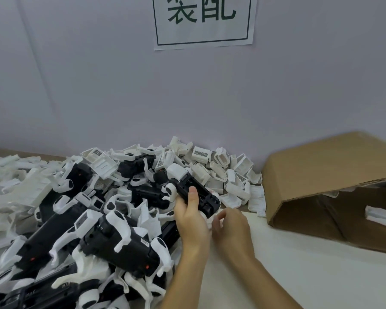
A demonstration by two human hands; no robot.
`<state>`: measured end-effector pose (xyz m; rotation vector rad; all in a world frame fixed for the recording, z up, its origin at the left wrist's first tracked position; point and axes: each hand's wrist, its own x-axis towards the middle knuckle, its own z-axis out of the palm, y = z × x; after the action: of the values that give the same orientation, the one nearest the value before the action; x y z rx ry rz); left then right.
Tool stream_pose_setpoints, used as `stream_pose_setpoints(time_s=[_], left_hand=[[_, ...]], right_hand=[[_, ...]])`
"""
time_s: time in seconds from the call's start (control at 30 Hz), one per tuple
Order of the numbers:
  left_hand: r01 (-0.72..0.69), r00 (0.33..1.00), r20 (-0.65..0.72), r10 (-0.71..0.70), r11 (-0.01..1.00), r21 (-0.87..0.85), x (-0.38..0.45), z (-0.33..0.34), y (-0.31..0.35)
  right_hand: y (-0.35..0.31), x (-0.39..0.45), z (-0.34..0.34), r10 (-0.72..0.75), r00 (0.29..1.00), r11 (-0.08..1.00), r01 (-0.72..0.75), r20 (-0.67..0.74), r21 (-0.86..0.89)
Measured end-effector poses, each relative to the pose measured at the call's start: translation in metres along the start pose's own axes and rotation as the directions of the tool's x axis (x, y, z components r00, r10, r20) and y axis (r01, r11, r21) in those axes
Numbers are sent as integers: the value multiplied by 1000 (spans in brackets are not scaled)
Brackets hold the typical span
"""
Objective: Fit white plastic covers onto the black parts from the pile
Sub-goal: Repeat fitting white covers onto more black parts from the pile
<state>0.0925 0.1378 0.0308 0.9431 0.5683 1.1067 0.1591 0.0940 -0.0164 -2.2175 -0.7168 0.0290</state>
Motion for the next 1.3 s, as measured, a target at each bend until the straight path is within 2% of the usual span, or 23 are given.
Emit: stream_pose_setpoints(time_s=[0.13, 0.23, 0.33, 0.43, 0.53, 0.63, 0.77, 0.87, 0.93, 1.07, 1.2, 1.3], left_hand=[[-10, 1000, 19, 10, 1000, 5, -2, 1, 2], [21, 999, 37, -22, 1000, 11, -2, 4, 1], [52, 995, 84, -55, 998, 34, -3, 4, -2], [73, 992, 96, -79, 995, 62, -2, 2, -4], [85, 991, 104, -83, 996, -15, -4, 1, -3], [74, 990, 121, -70, 997, -29, -2, 0, -9], [106, 993, 61, -104, 994, -24, 1, -1, -11], [56, 998, 25, -57, 998, 17, 4, -2, -12], [18, 999, 35, -19, 999, 47, 5, -3, -12], [-39, 990, 139, 20, 990, 132, 1, -1, -12], [-88, 967, 253, 20, 961, 262, -2, -1, -15], [-83, 965, 262, 5, 954, 287, -2, -2, -15]], right_hand=[[9, -6, -11, 78, 973, 964, -19, -215, 265], [21, -7, -26, 154, 959, 897, -34, -239, 440], [30, -8, -36, 146, 968, 851, -16, -206, 525], [38, -10, -41, 239, 954, 769, -74, -179, 635], [43, -10, -42, 304, 947, 655, -127, -106, 745], [45, -9, -43, 309, 947, 606, -120, -93, 786], [46, -7, -46, 349, 936, 512, -153, -42, 845], [46, -5, -51, 363, 931, 366, -189, 47, 911], [45, -5, -54, 345, 933, 275, -207, 105, 939], [43, -7, -56, 269, 938, 208, -277, 218, 938], [44, -6, -57, 175, 956, 149, -263, 236, 953], [47, -6, -55, 122, 961, 101, -260, 247, 960]])
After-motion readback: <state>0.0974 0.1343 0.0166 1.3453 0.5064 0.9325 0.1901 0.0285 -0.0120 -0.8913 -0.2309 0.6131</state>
